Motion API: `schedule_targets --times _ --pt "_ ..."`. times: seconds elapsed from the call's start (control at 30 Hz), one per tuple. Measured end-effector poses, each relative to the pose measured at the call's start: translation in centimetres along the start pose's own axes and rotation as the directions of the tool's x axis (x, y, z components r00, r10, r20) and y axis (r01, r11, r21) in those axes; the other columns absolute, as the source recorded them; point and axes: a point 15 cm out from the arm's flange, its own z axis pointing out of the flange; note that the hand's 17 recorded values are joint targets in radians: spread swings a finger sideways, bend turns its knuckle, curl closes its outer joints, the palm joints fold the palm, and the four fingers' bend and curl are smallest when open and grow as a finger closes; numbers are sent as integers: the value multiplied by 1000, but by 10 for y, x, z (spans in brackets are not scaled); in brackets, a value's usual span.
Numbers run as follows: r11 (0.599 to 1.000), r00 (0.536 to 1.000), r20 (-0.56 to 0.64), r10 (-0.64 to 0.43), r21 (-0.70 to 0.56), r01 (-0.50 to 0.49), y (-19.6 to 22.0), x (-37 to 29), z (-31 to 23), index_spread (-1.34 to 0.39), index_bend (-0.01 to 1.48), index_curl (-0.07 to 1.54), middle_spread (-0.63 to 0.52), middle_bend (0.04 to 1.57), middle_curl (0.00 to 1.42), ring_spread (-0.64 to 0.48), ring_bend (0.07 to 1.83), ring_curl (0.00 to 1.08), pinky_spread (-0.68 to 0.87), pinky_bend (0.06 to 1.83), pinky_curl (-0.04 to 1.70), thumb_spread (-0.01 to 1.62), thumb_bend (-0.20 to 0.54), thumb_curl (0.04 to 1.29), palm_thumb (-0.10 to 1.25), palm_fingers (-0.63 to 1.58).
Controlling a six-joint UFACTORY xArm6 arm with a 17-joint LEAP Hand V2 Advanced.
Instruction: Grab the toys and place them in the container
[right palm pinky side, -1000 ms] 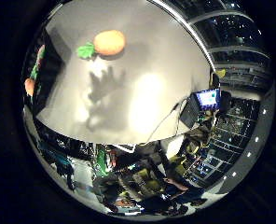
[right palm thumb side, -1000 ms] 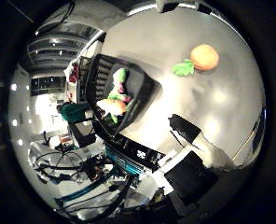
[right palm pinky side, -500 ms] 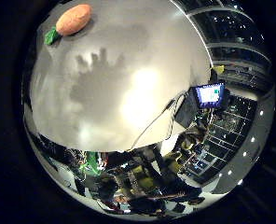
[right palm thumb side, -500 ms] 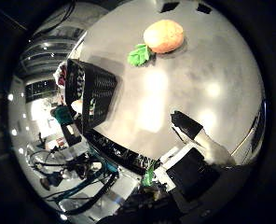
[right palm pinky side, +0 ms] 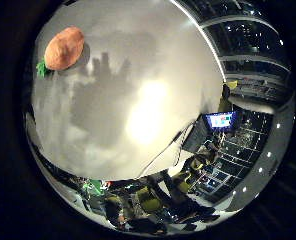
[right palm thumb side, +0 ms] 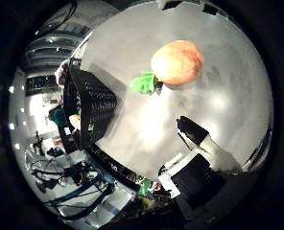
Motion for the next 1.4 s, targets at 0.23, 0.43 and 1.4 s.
schedule_targets --times 0.23,0.43,1.4 --pt "998 999 23 -44 -46 45 -17 -25 39 -450 152 244 -10 214 337 112 272 273 381 350 314 975 -19 486 996 108" --pt "994 997 43 -62 -86 66 -42 -32 78 -447 156 250 -11 210 337 111 259 267 378 345 313 967 -18 496 997 105" --pt "991 994 2 109 81 -109 16 39 -55 -333 1108 846 -214 1242 857 -255 1332 749 -207 1279 891 1040 -19 427 900 1060"
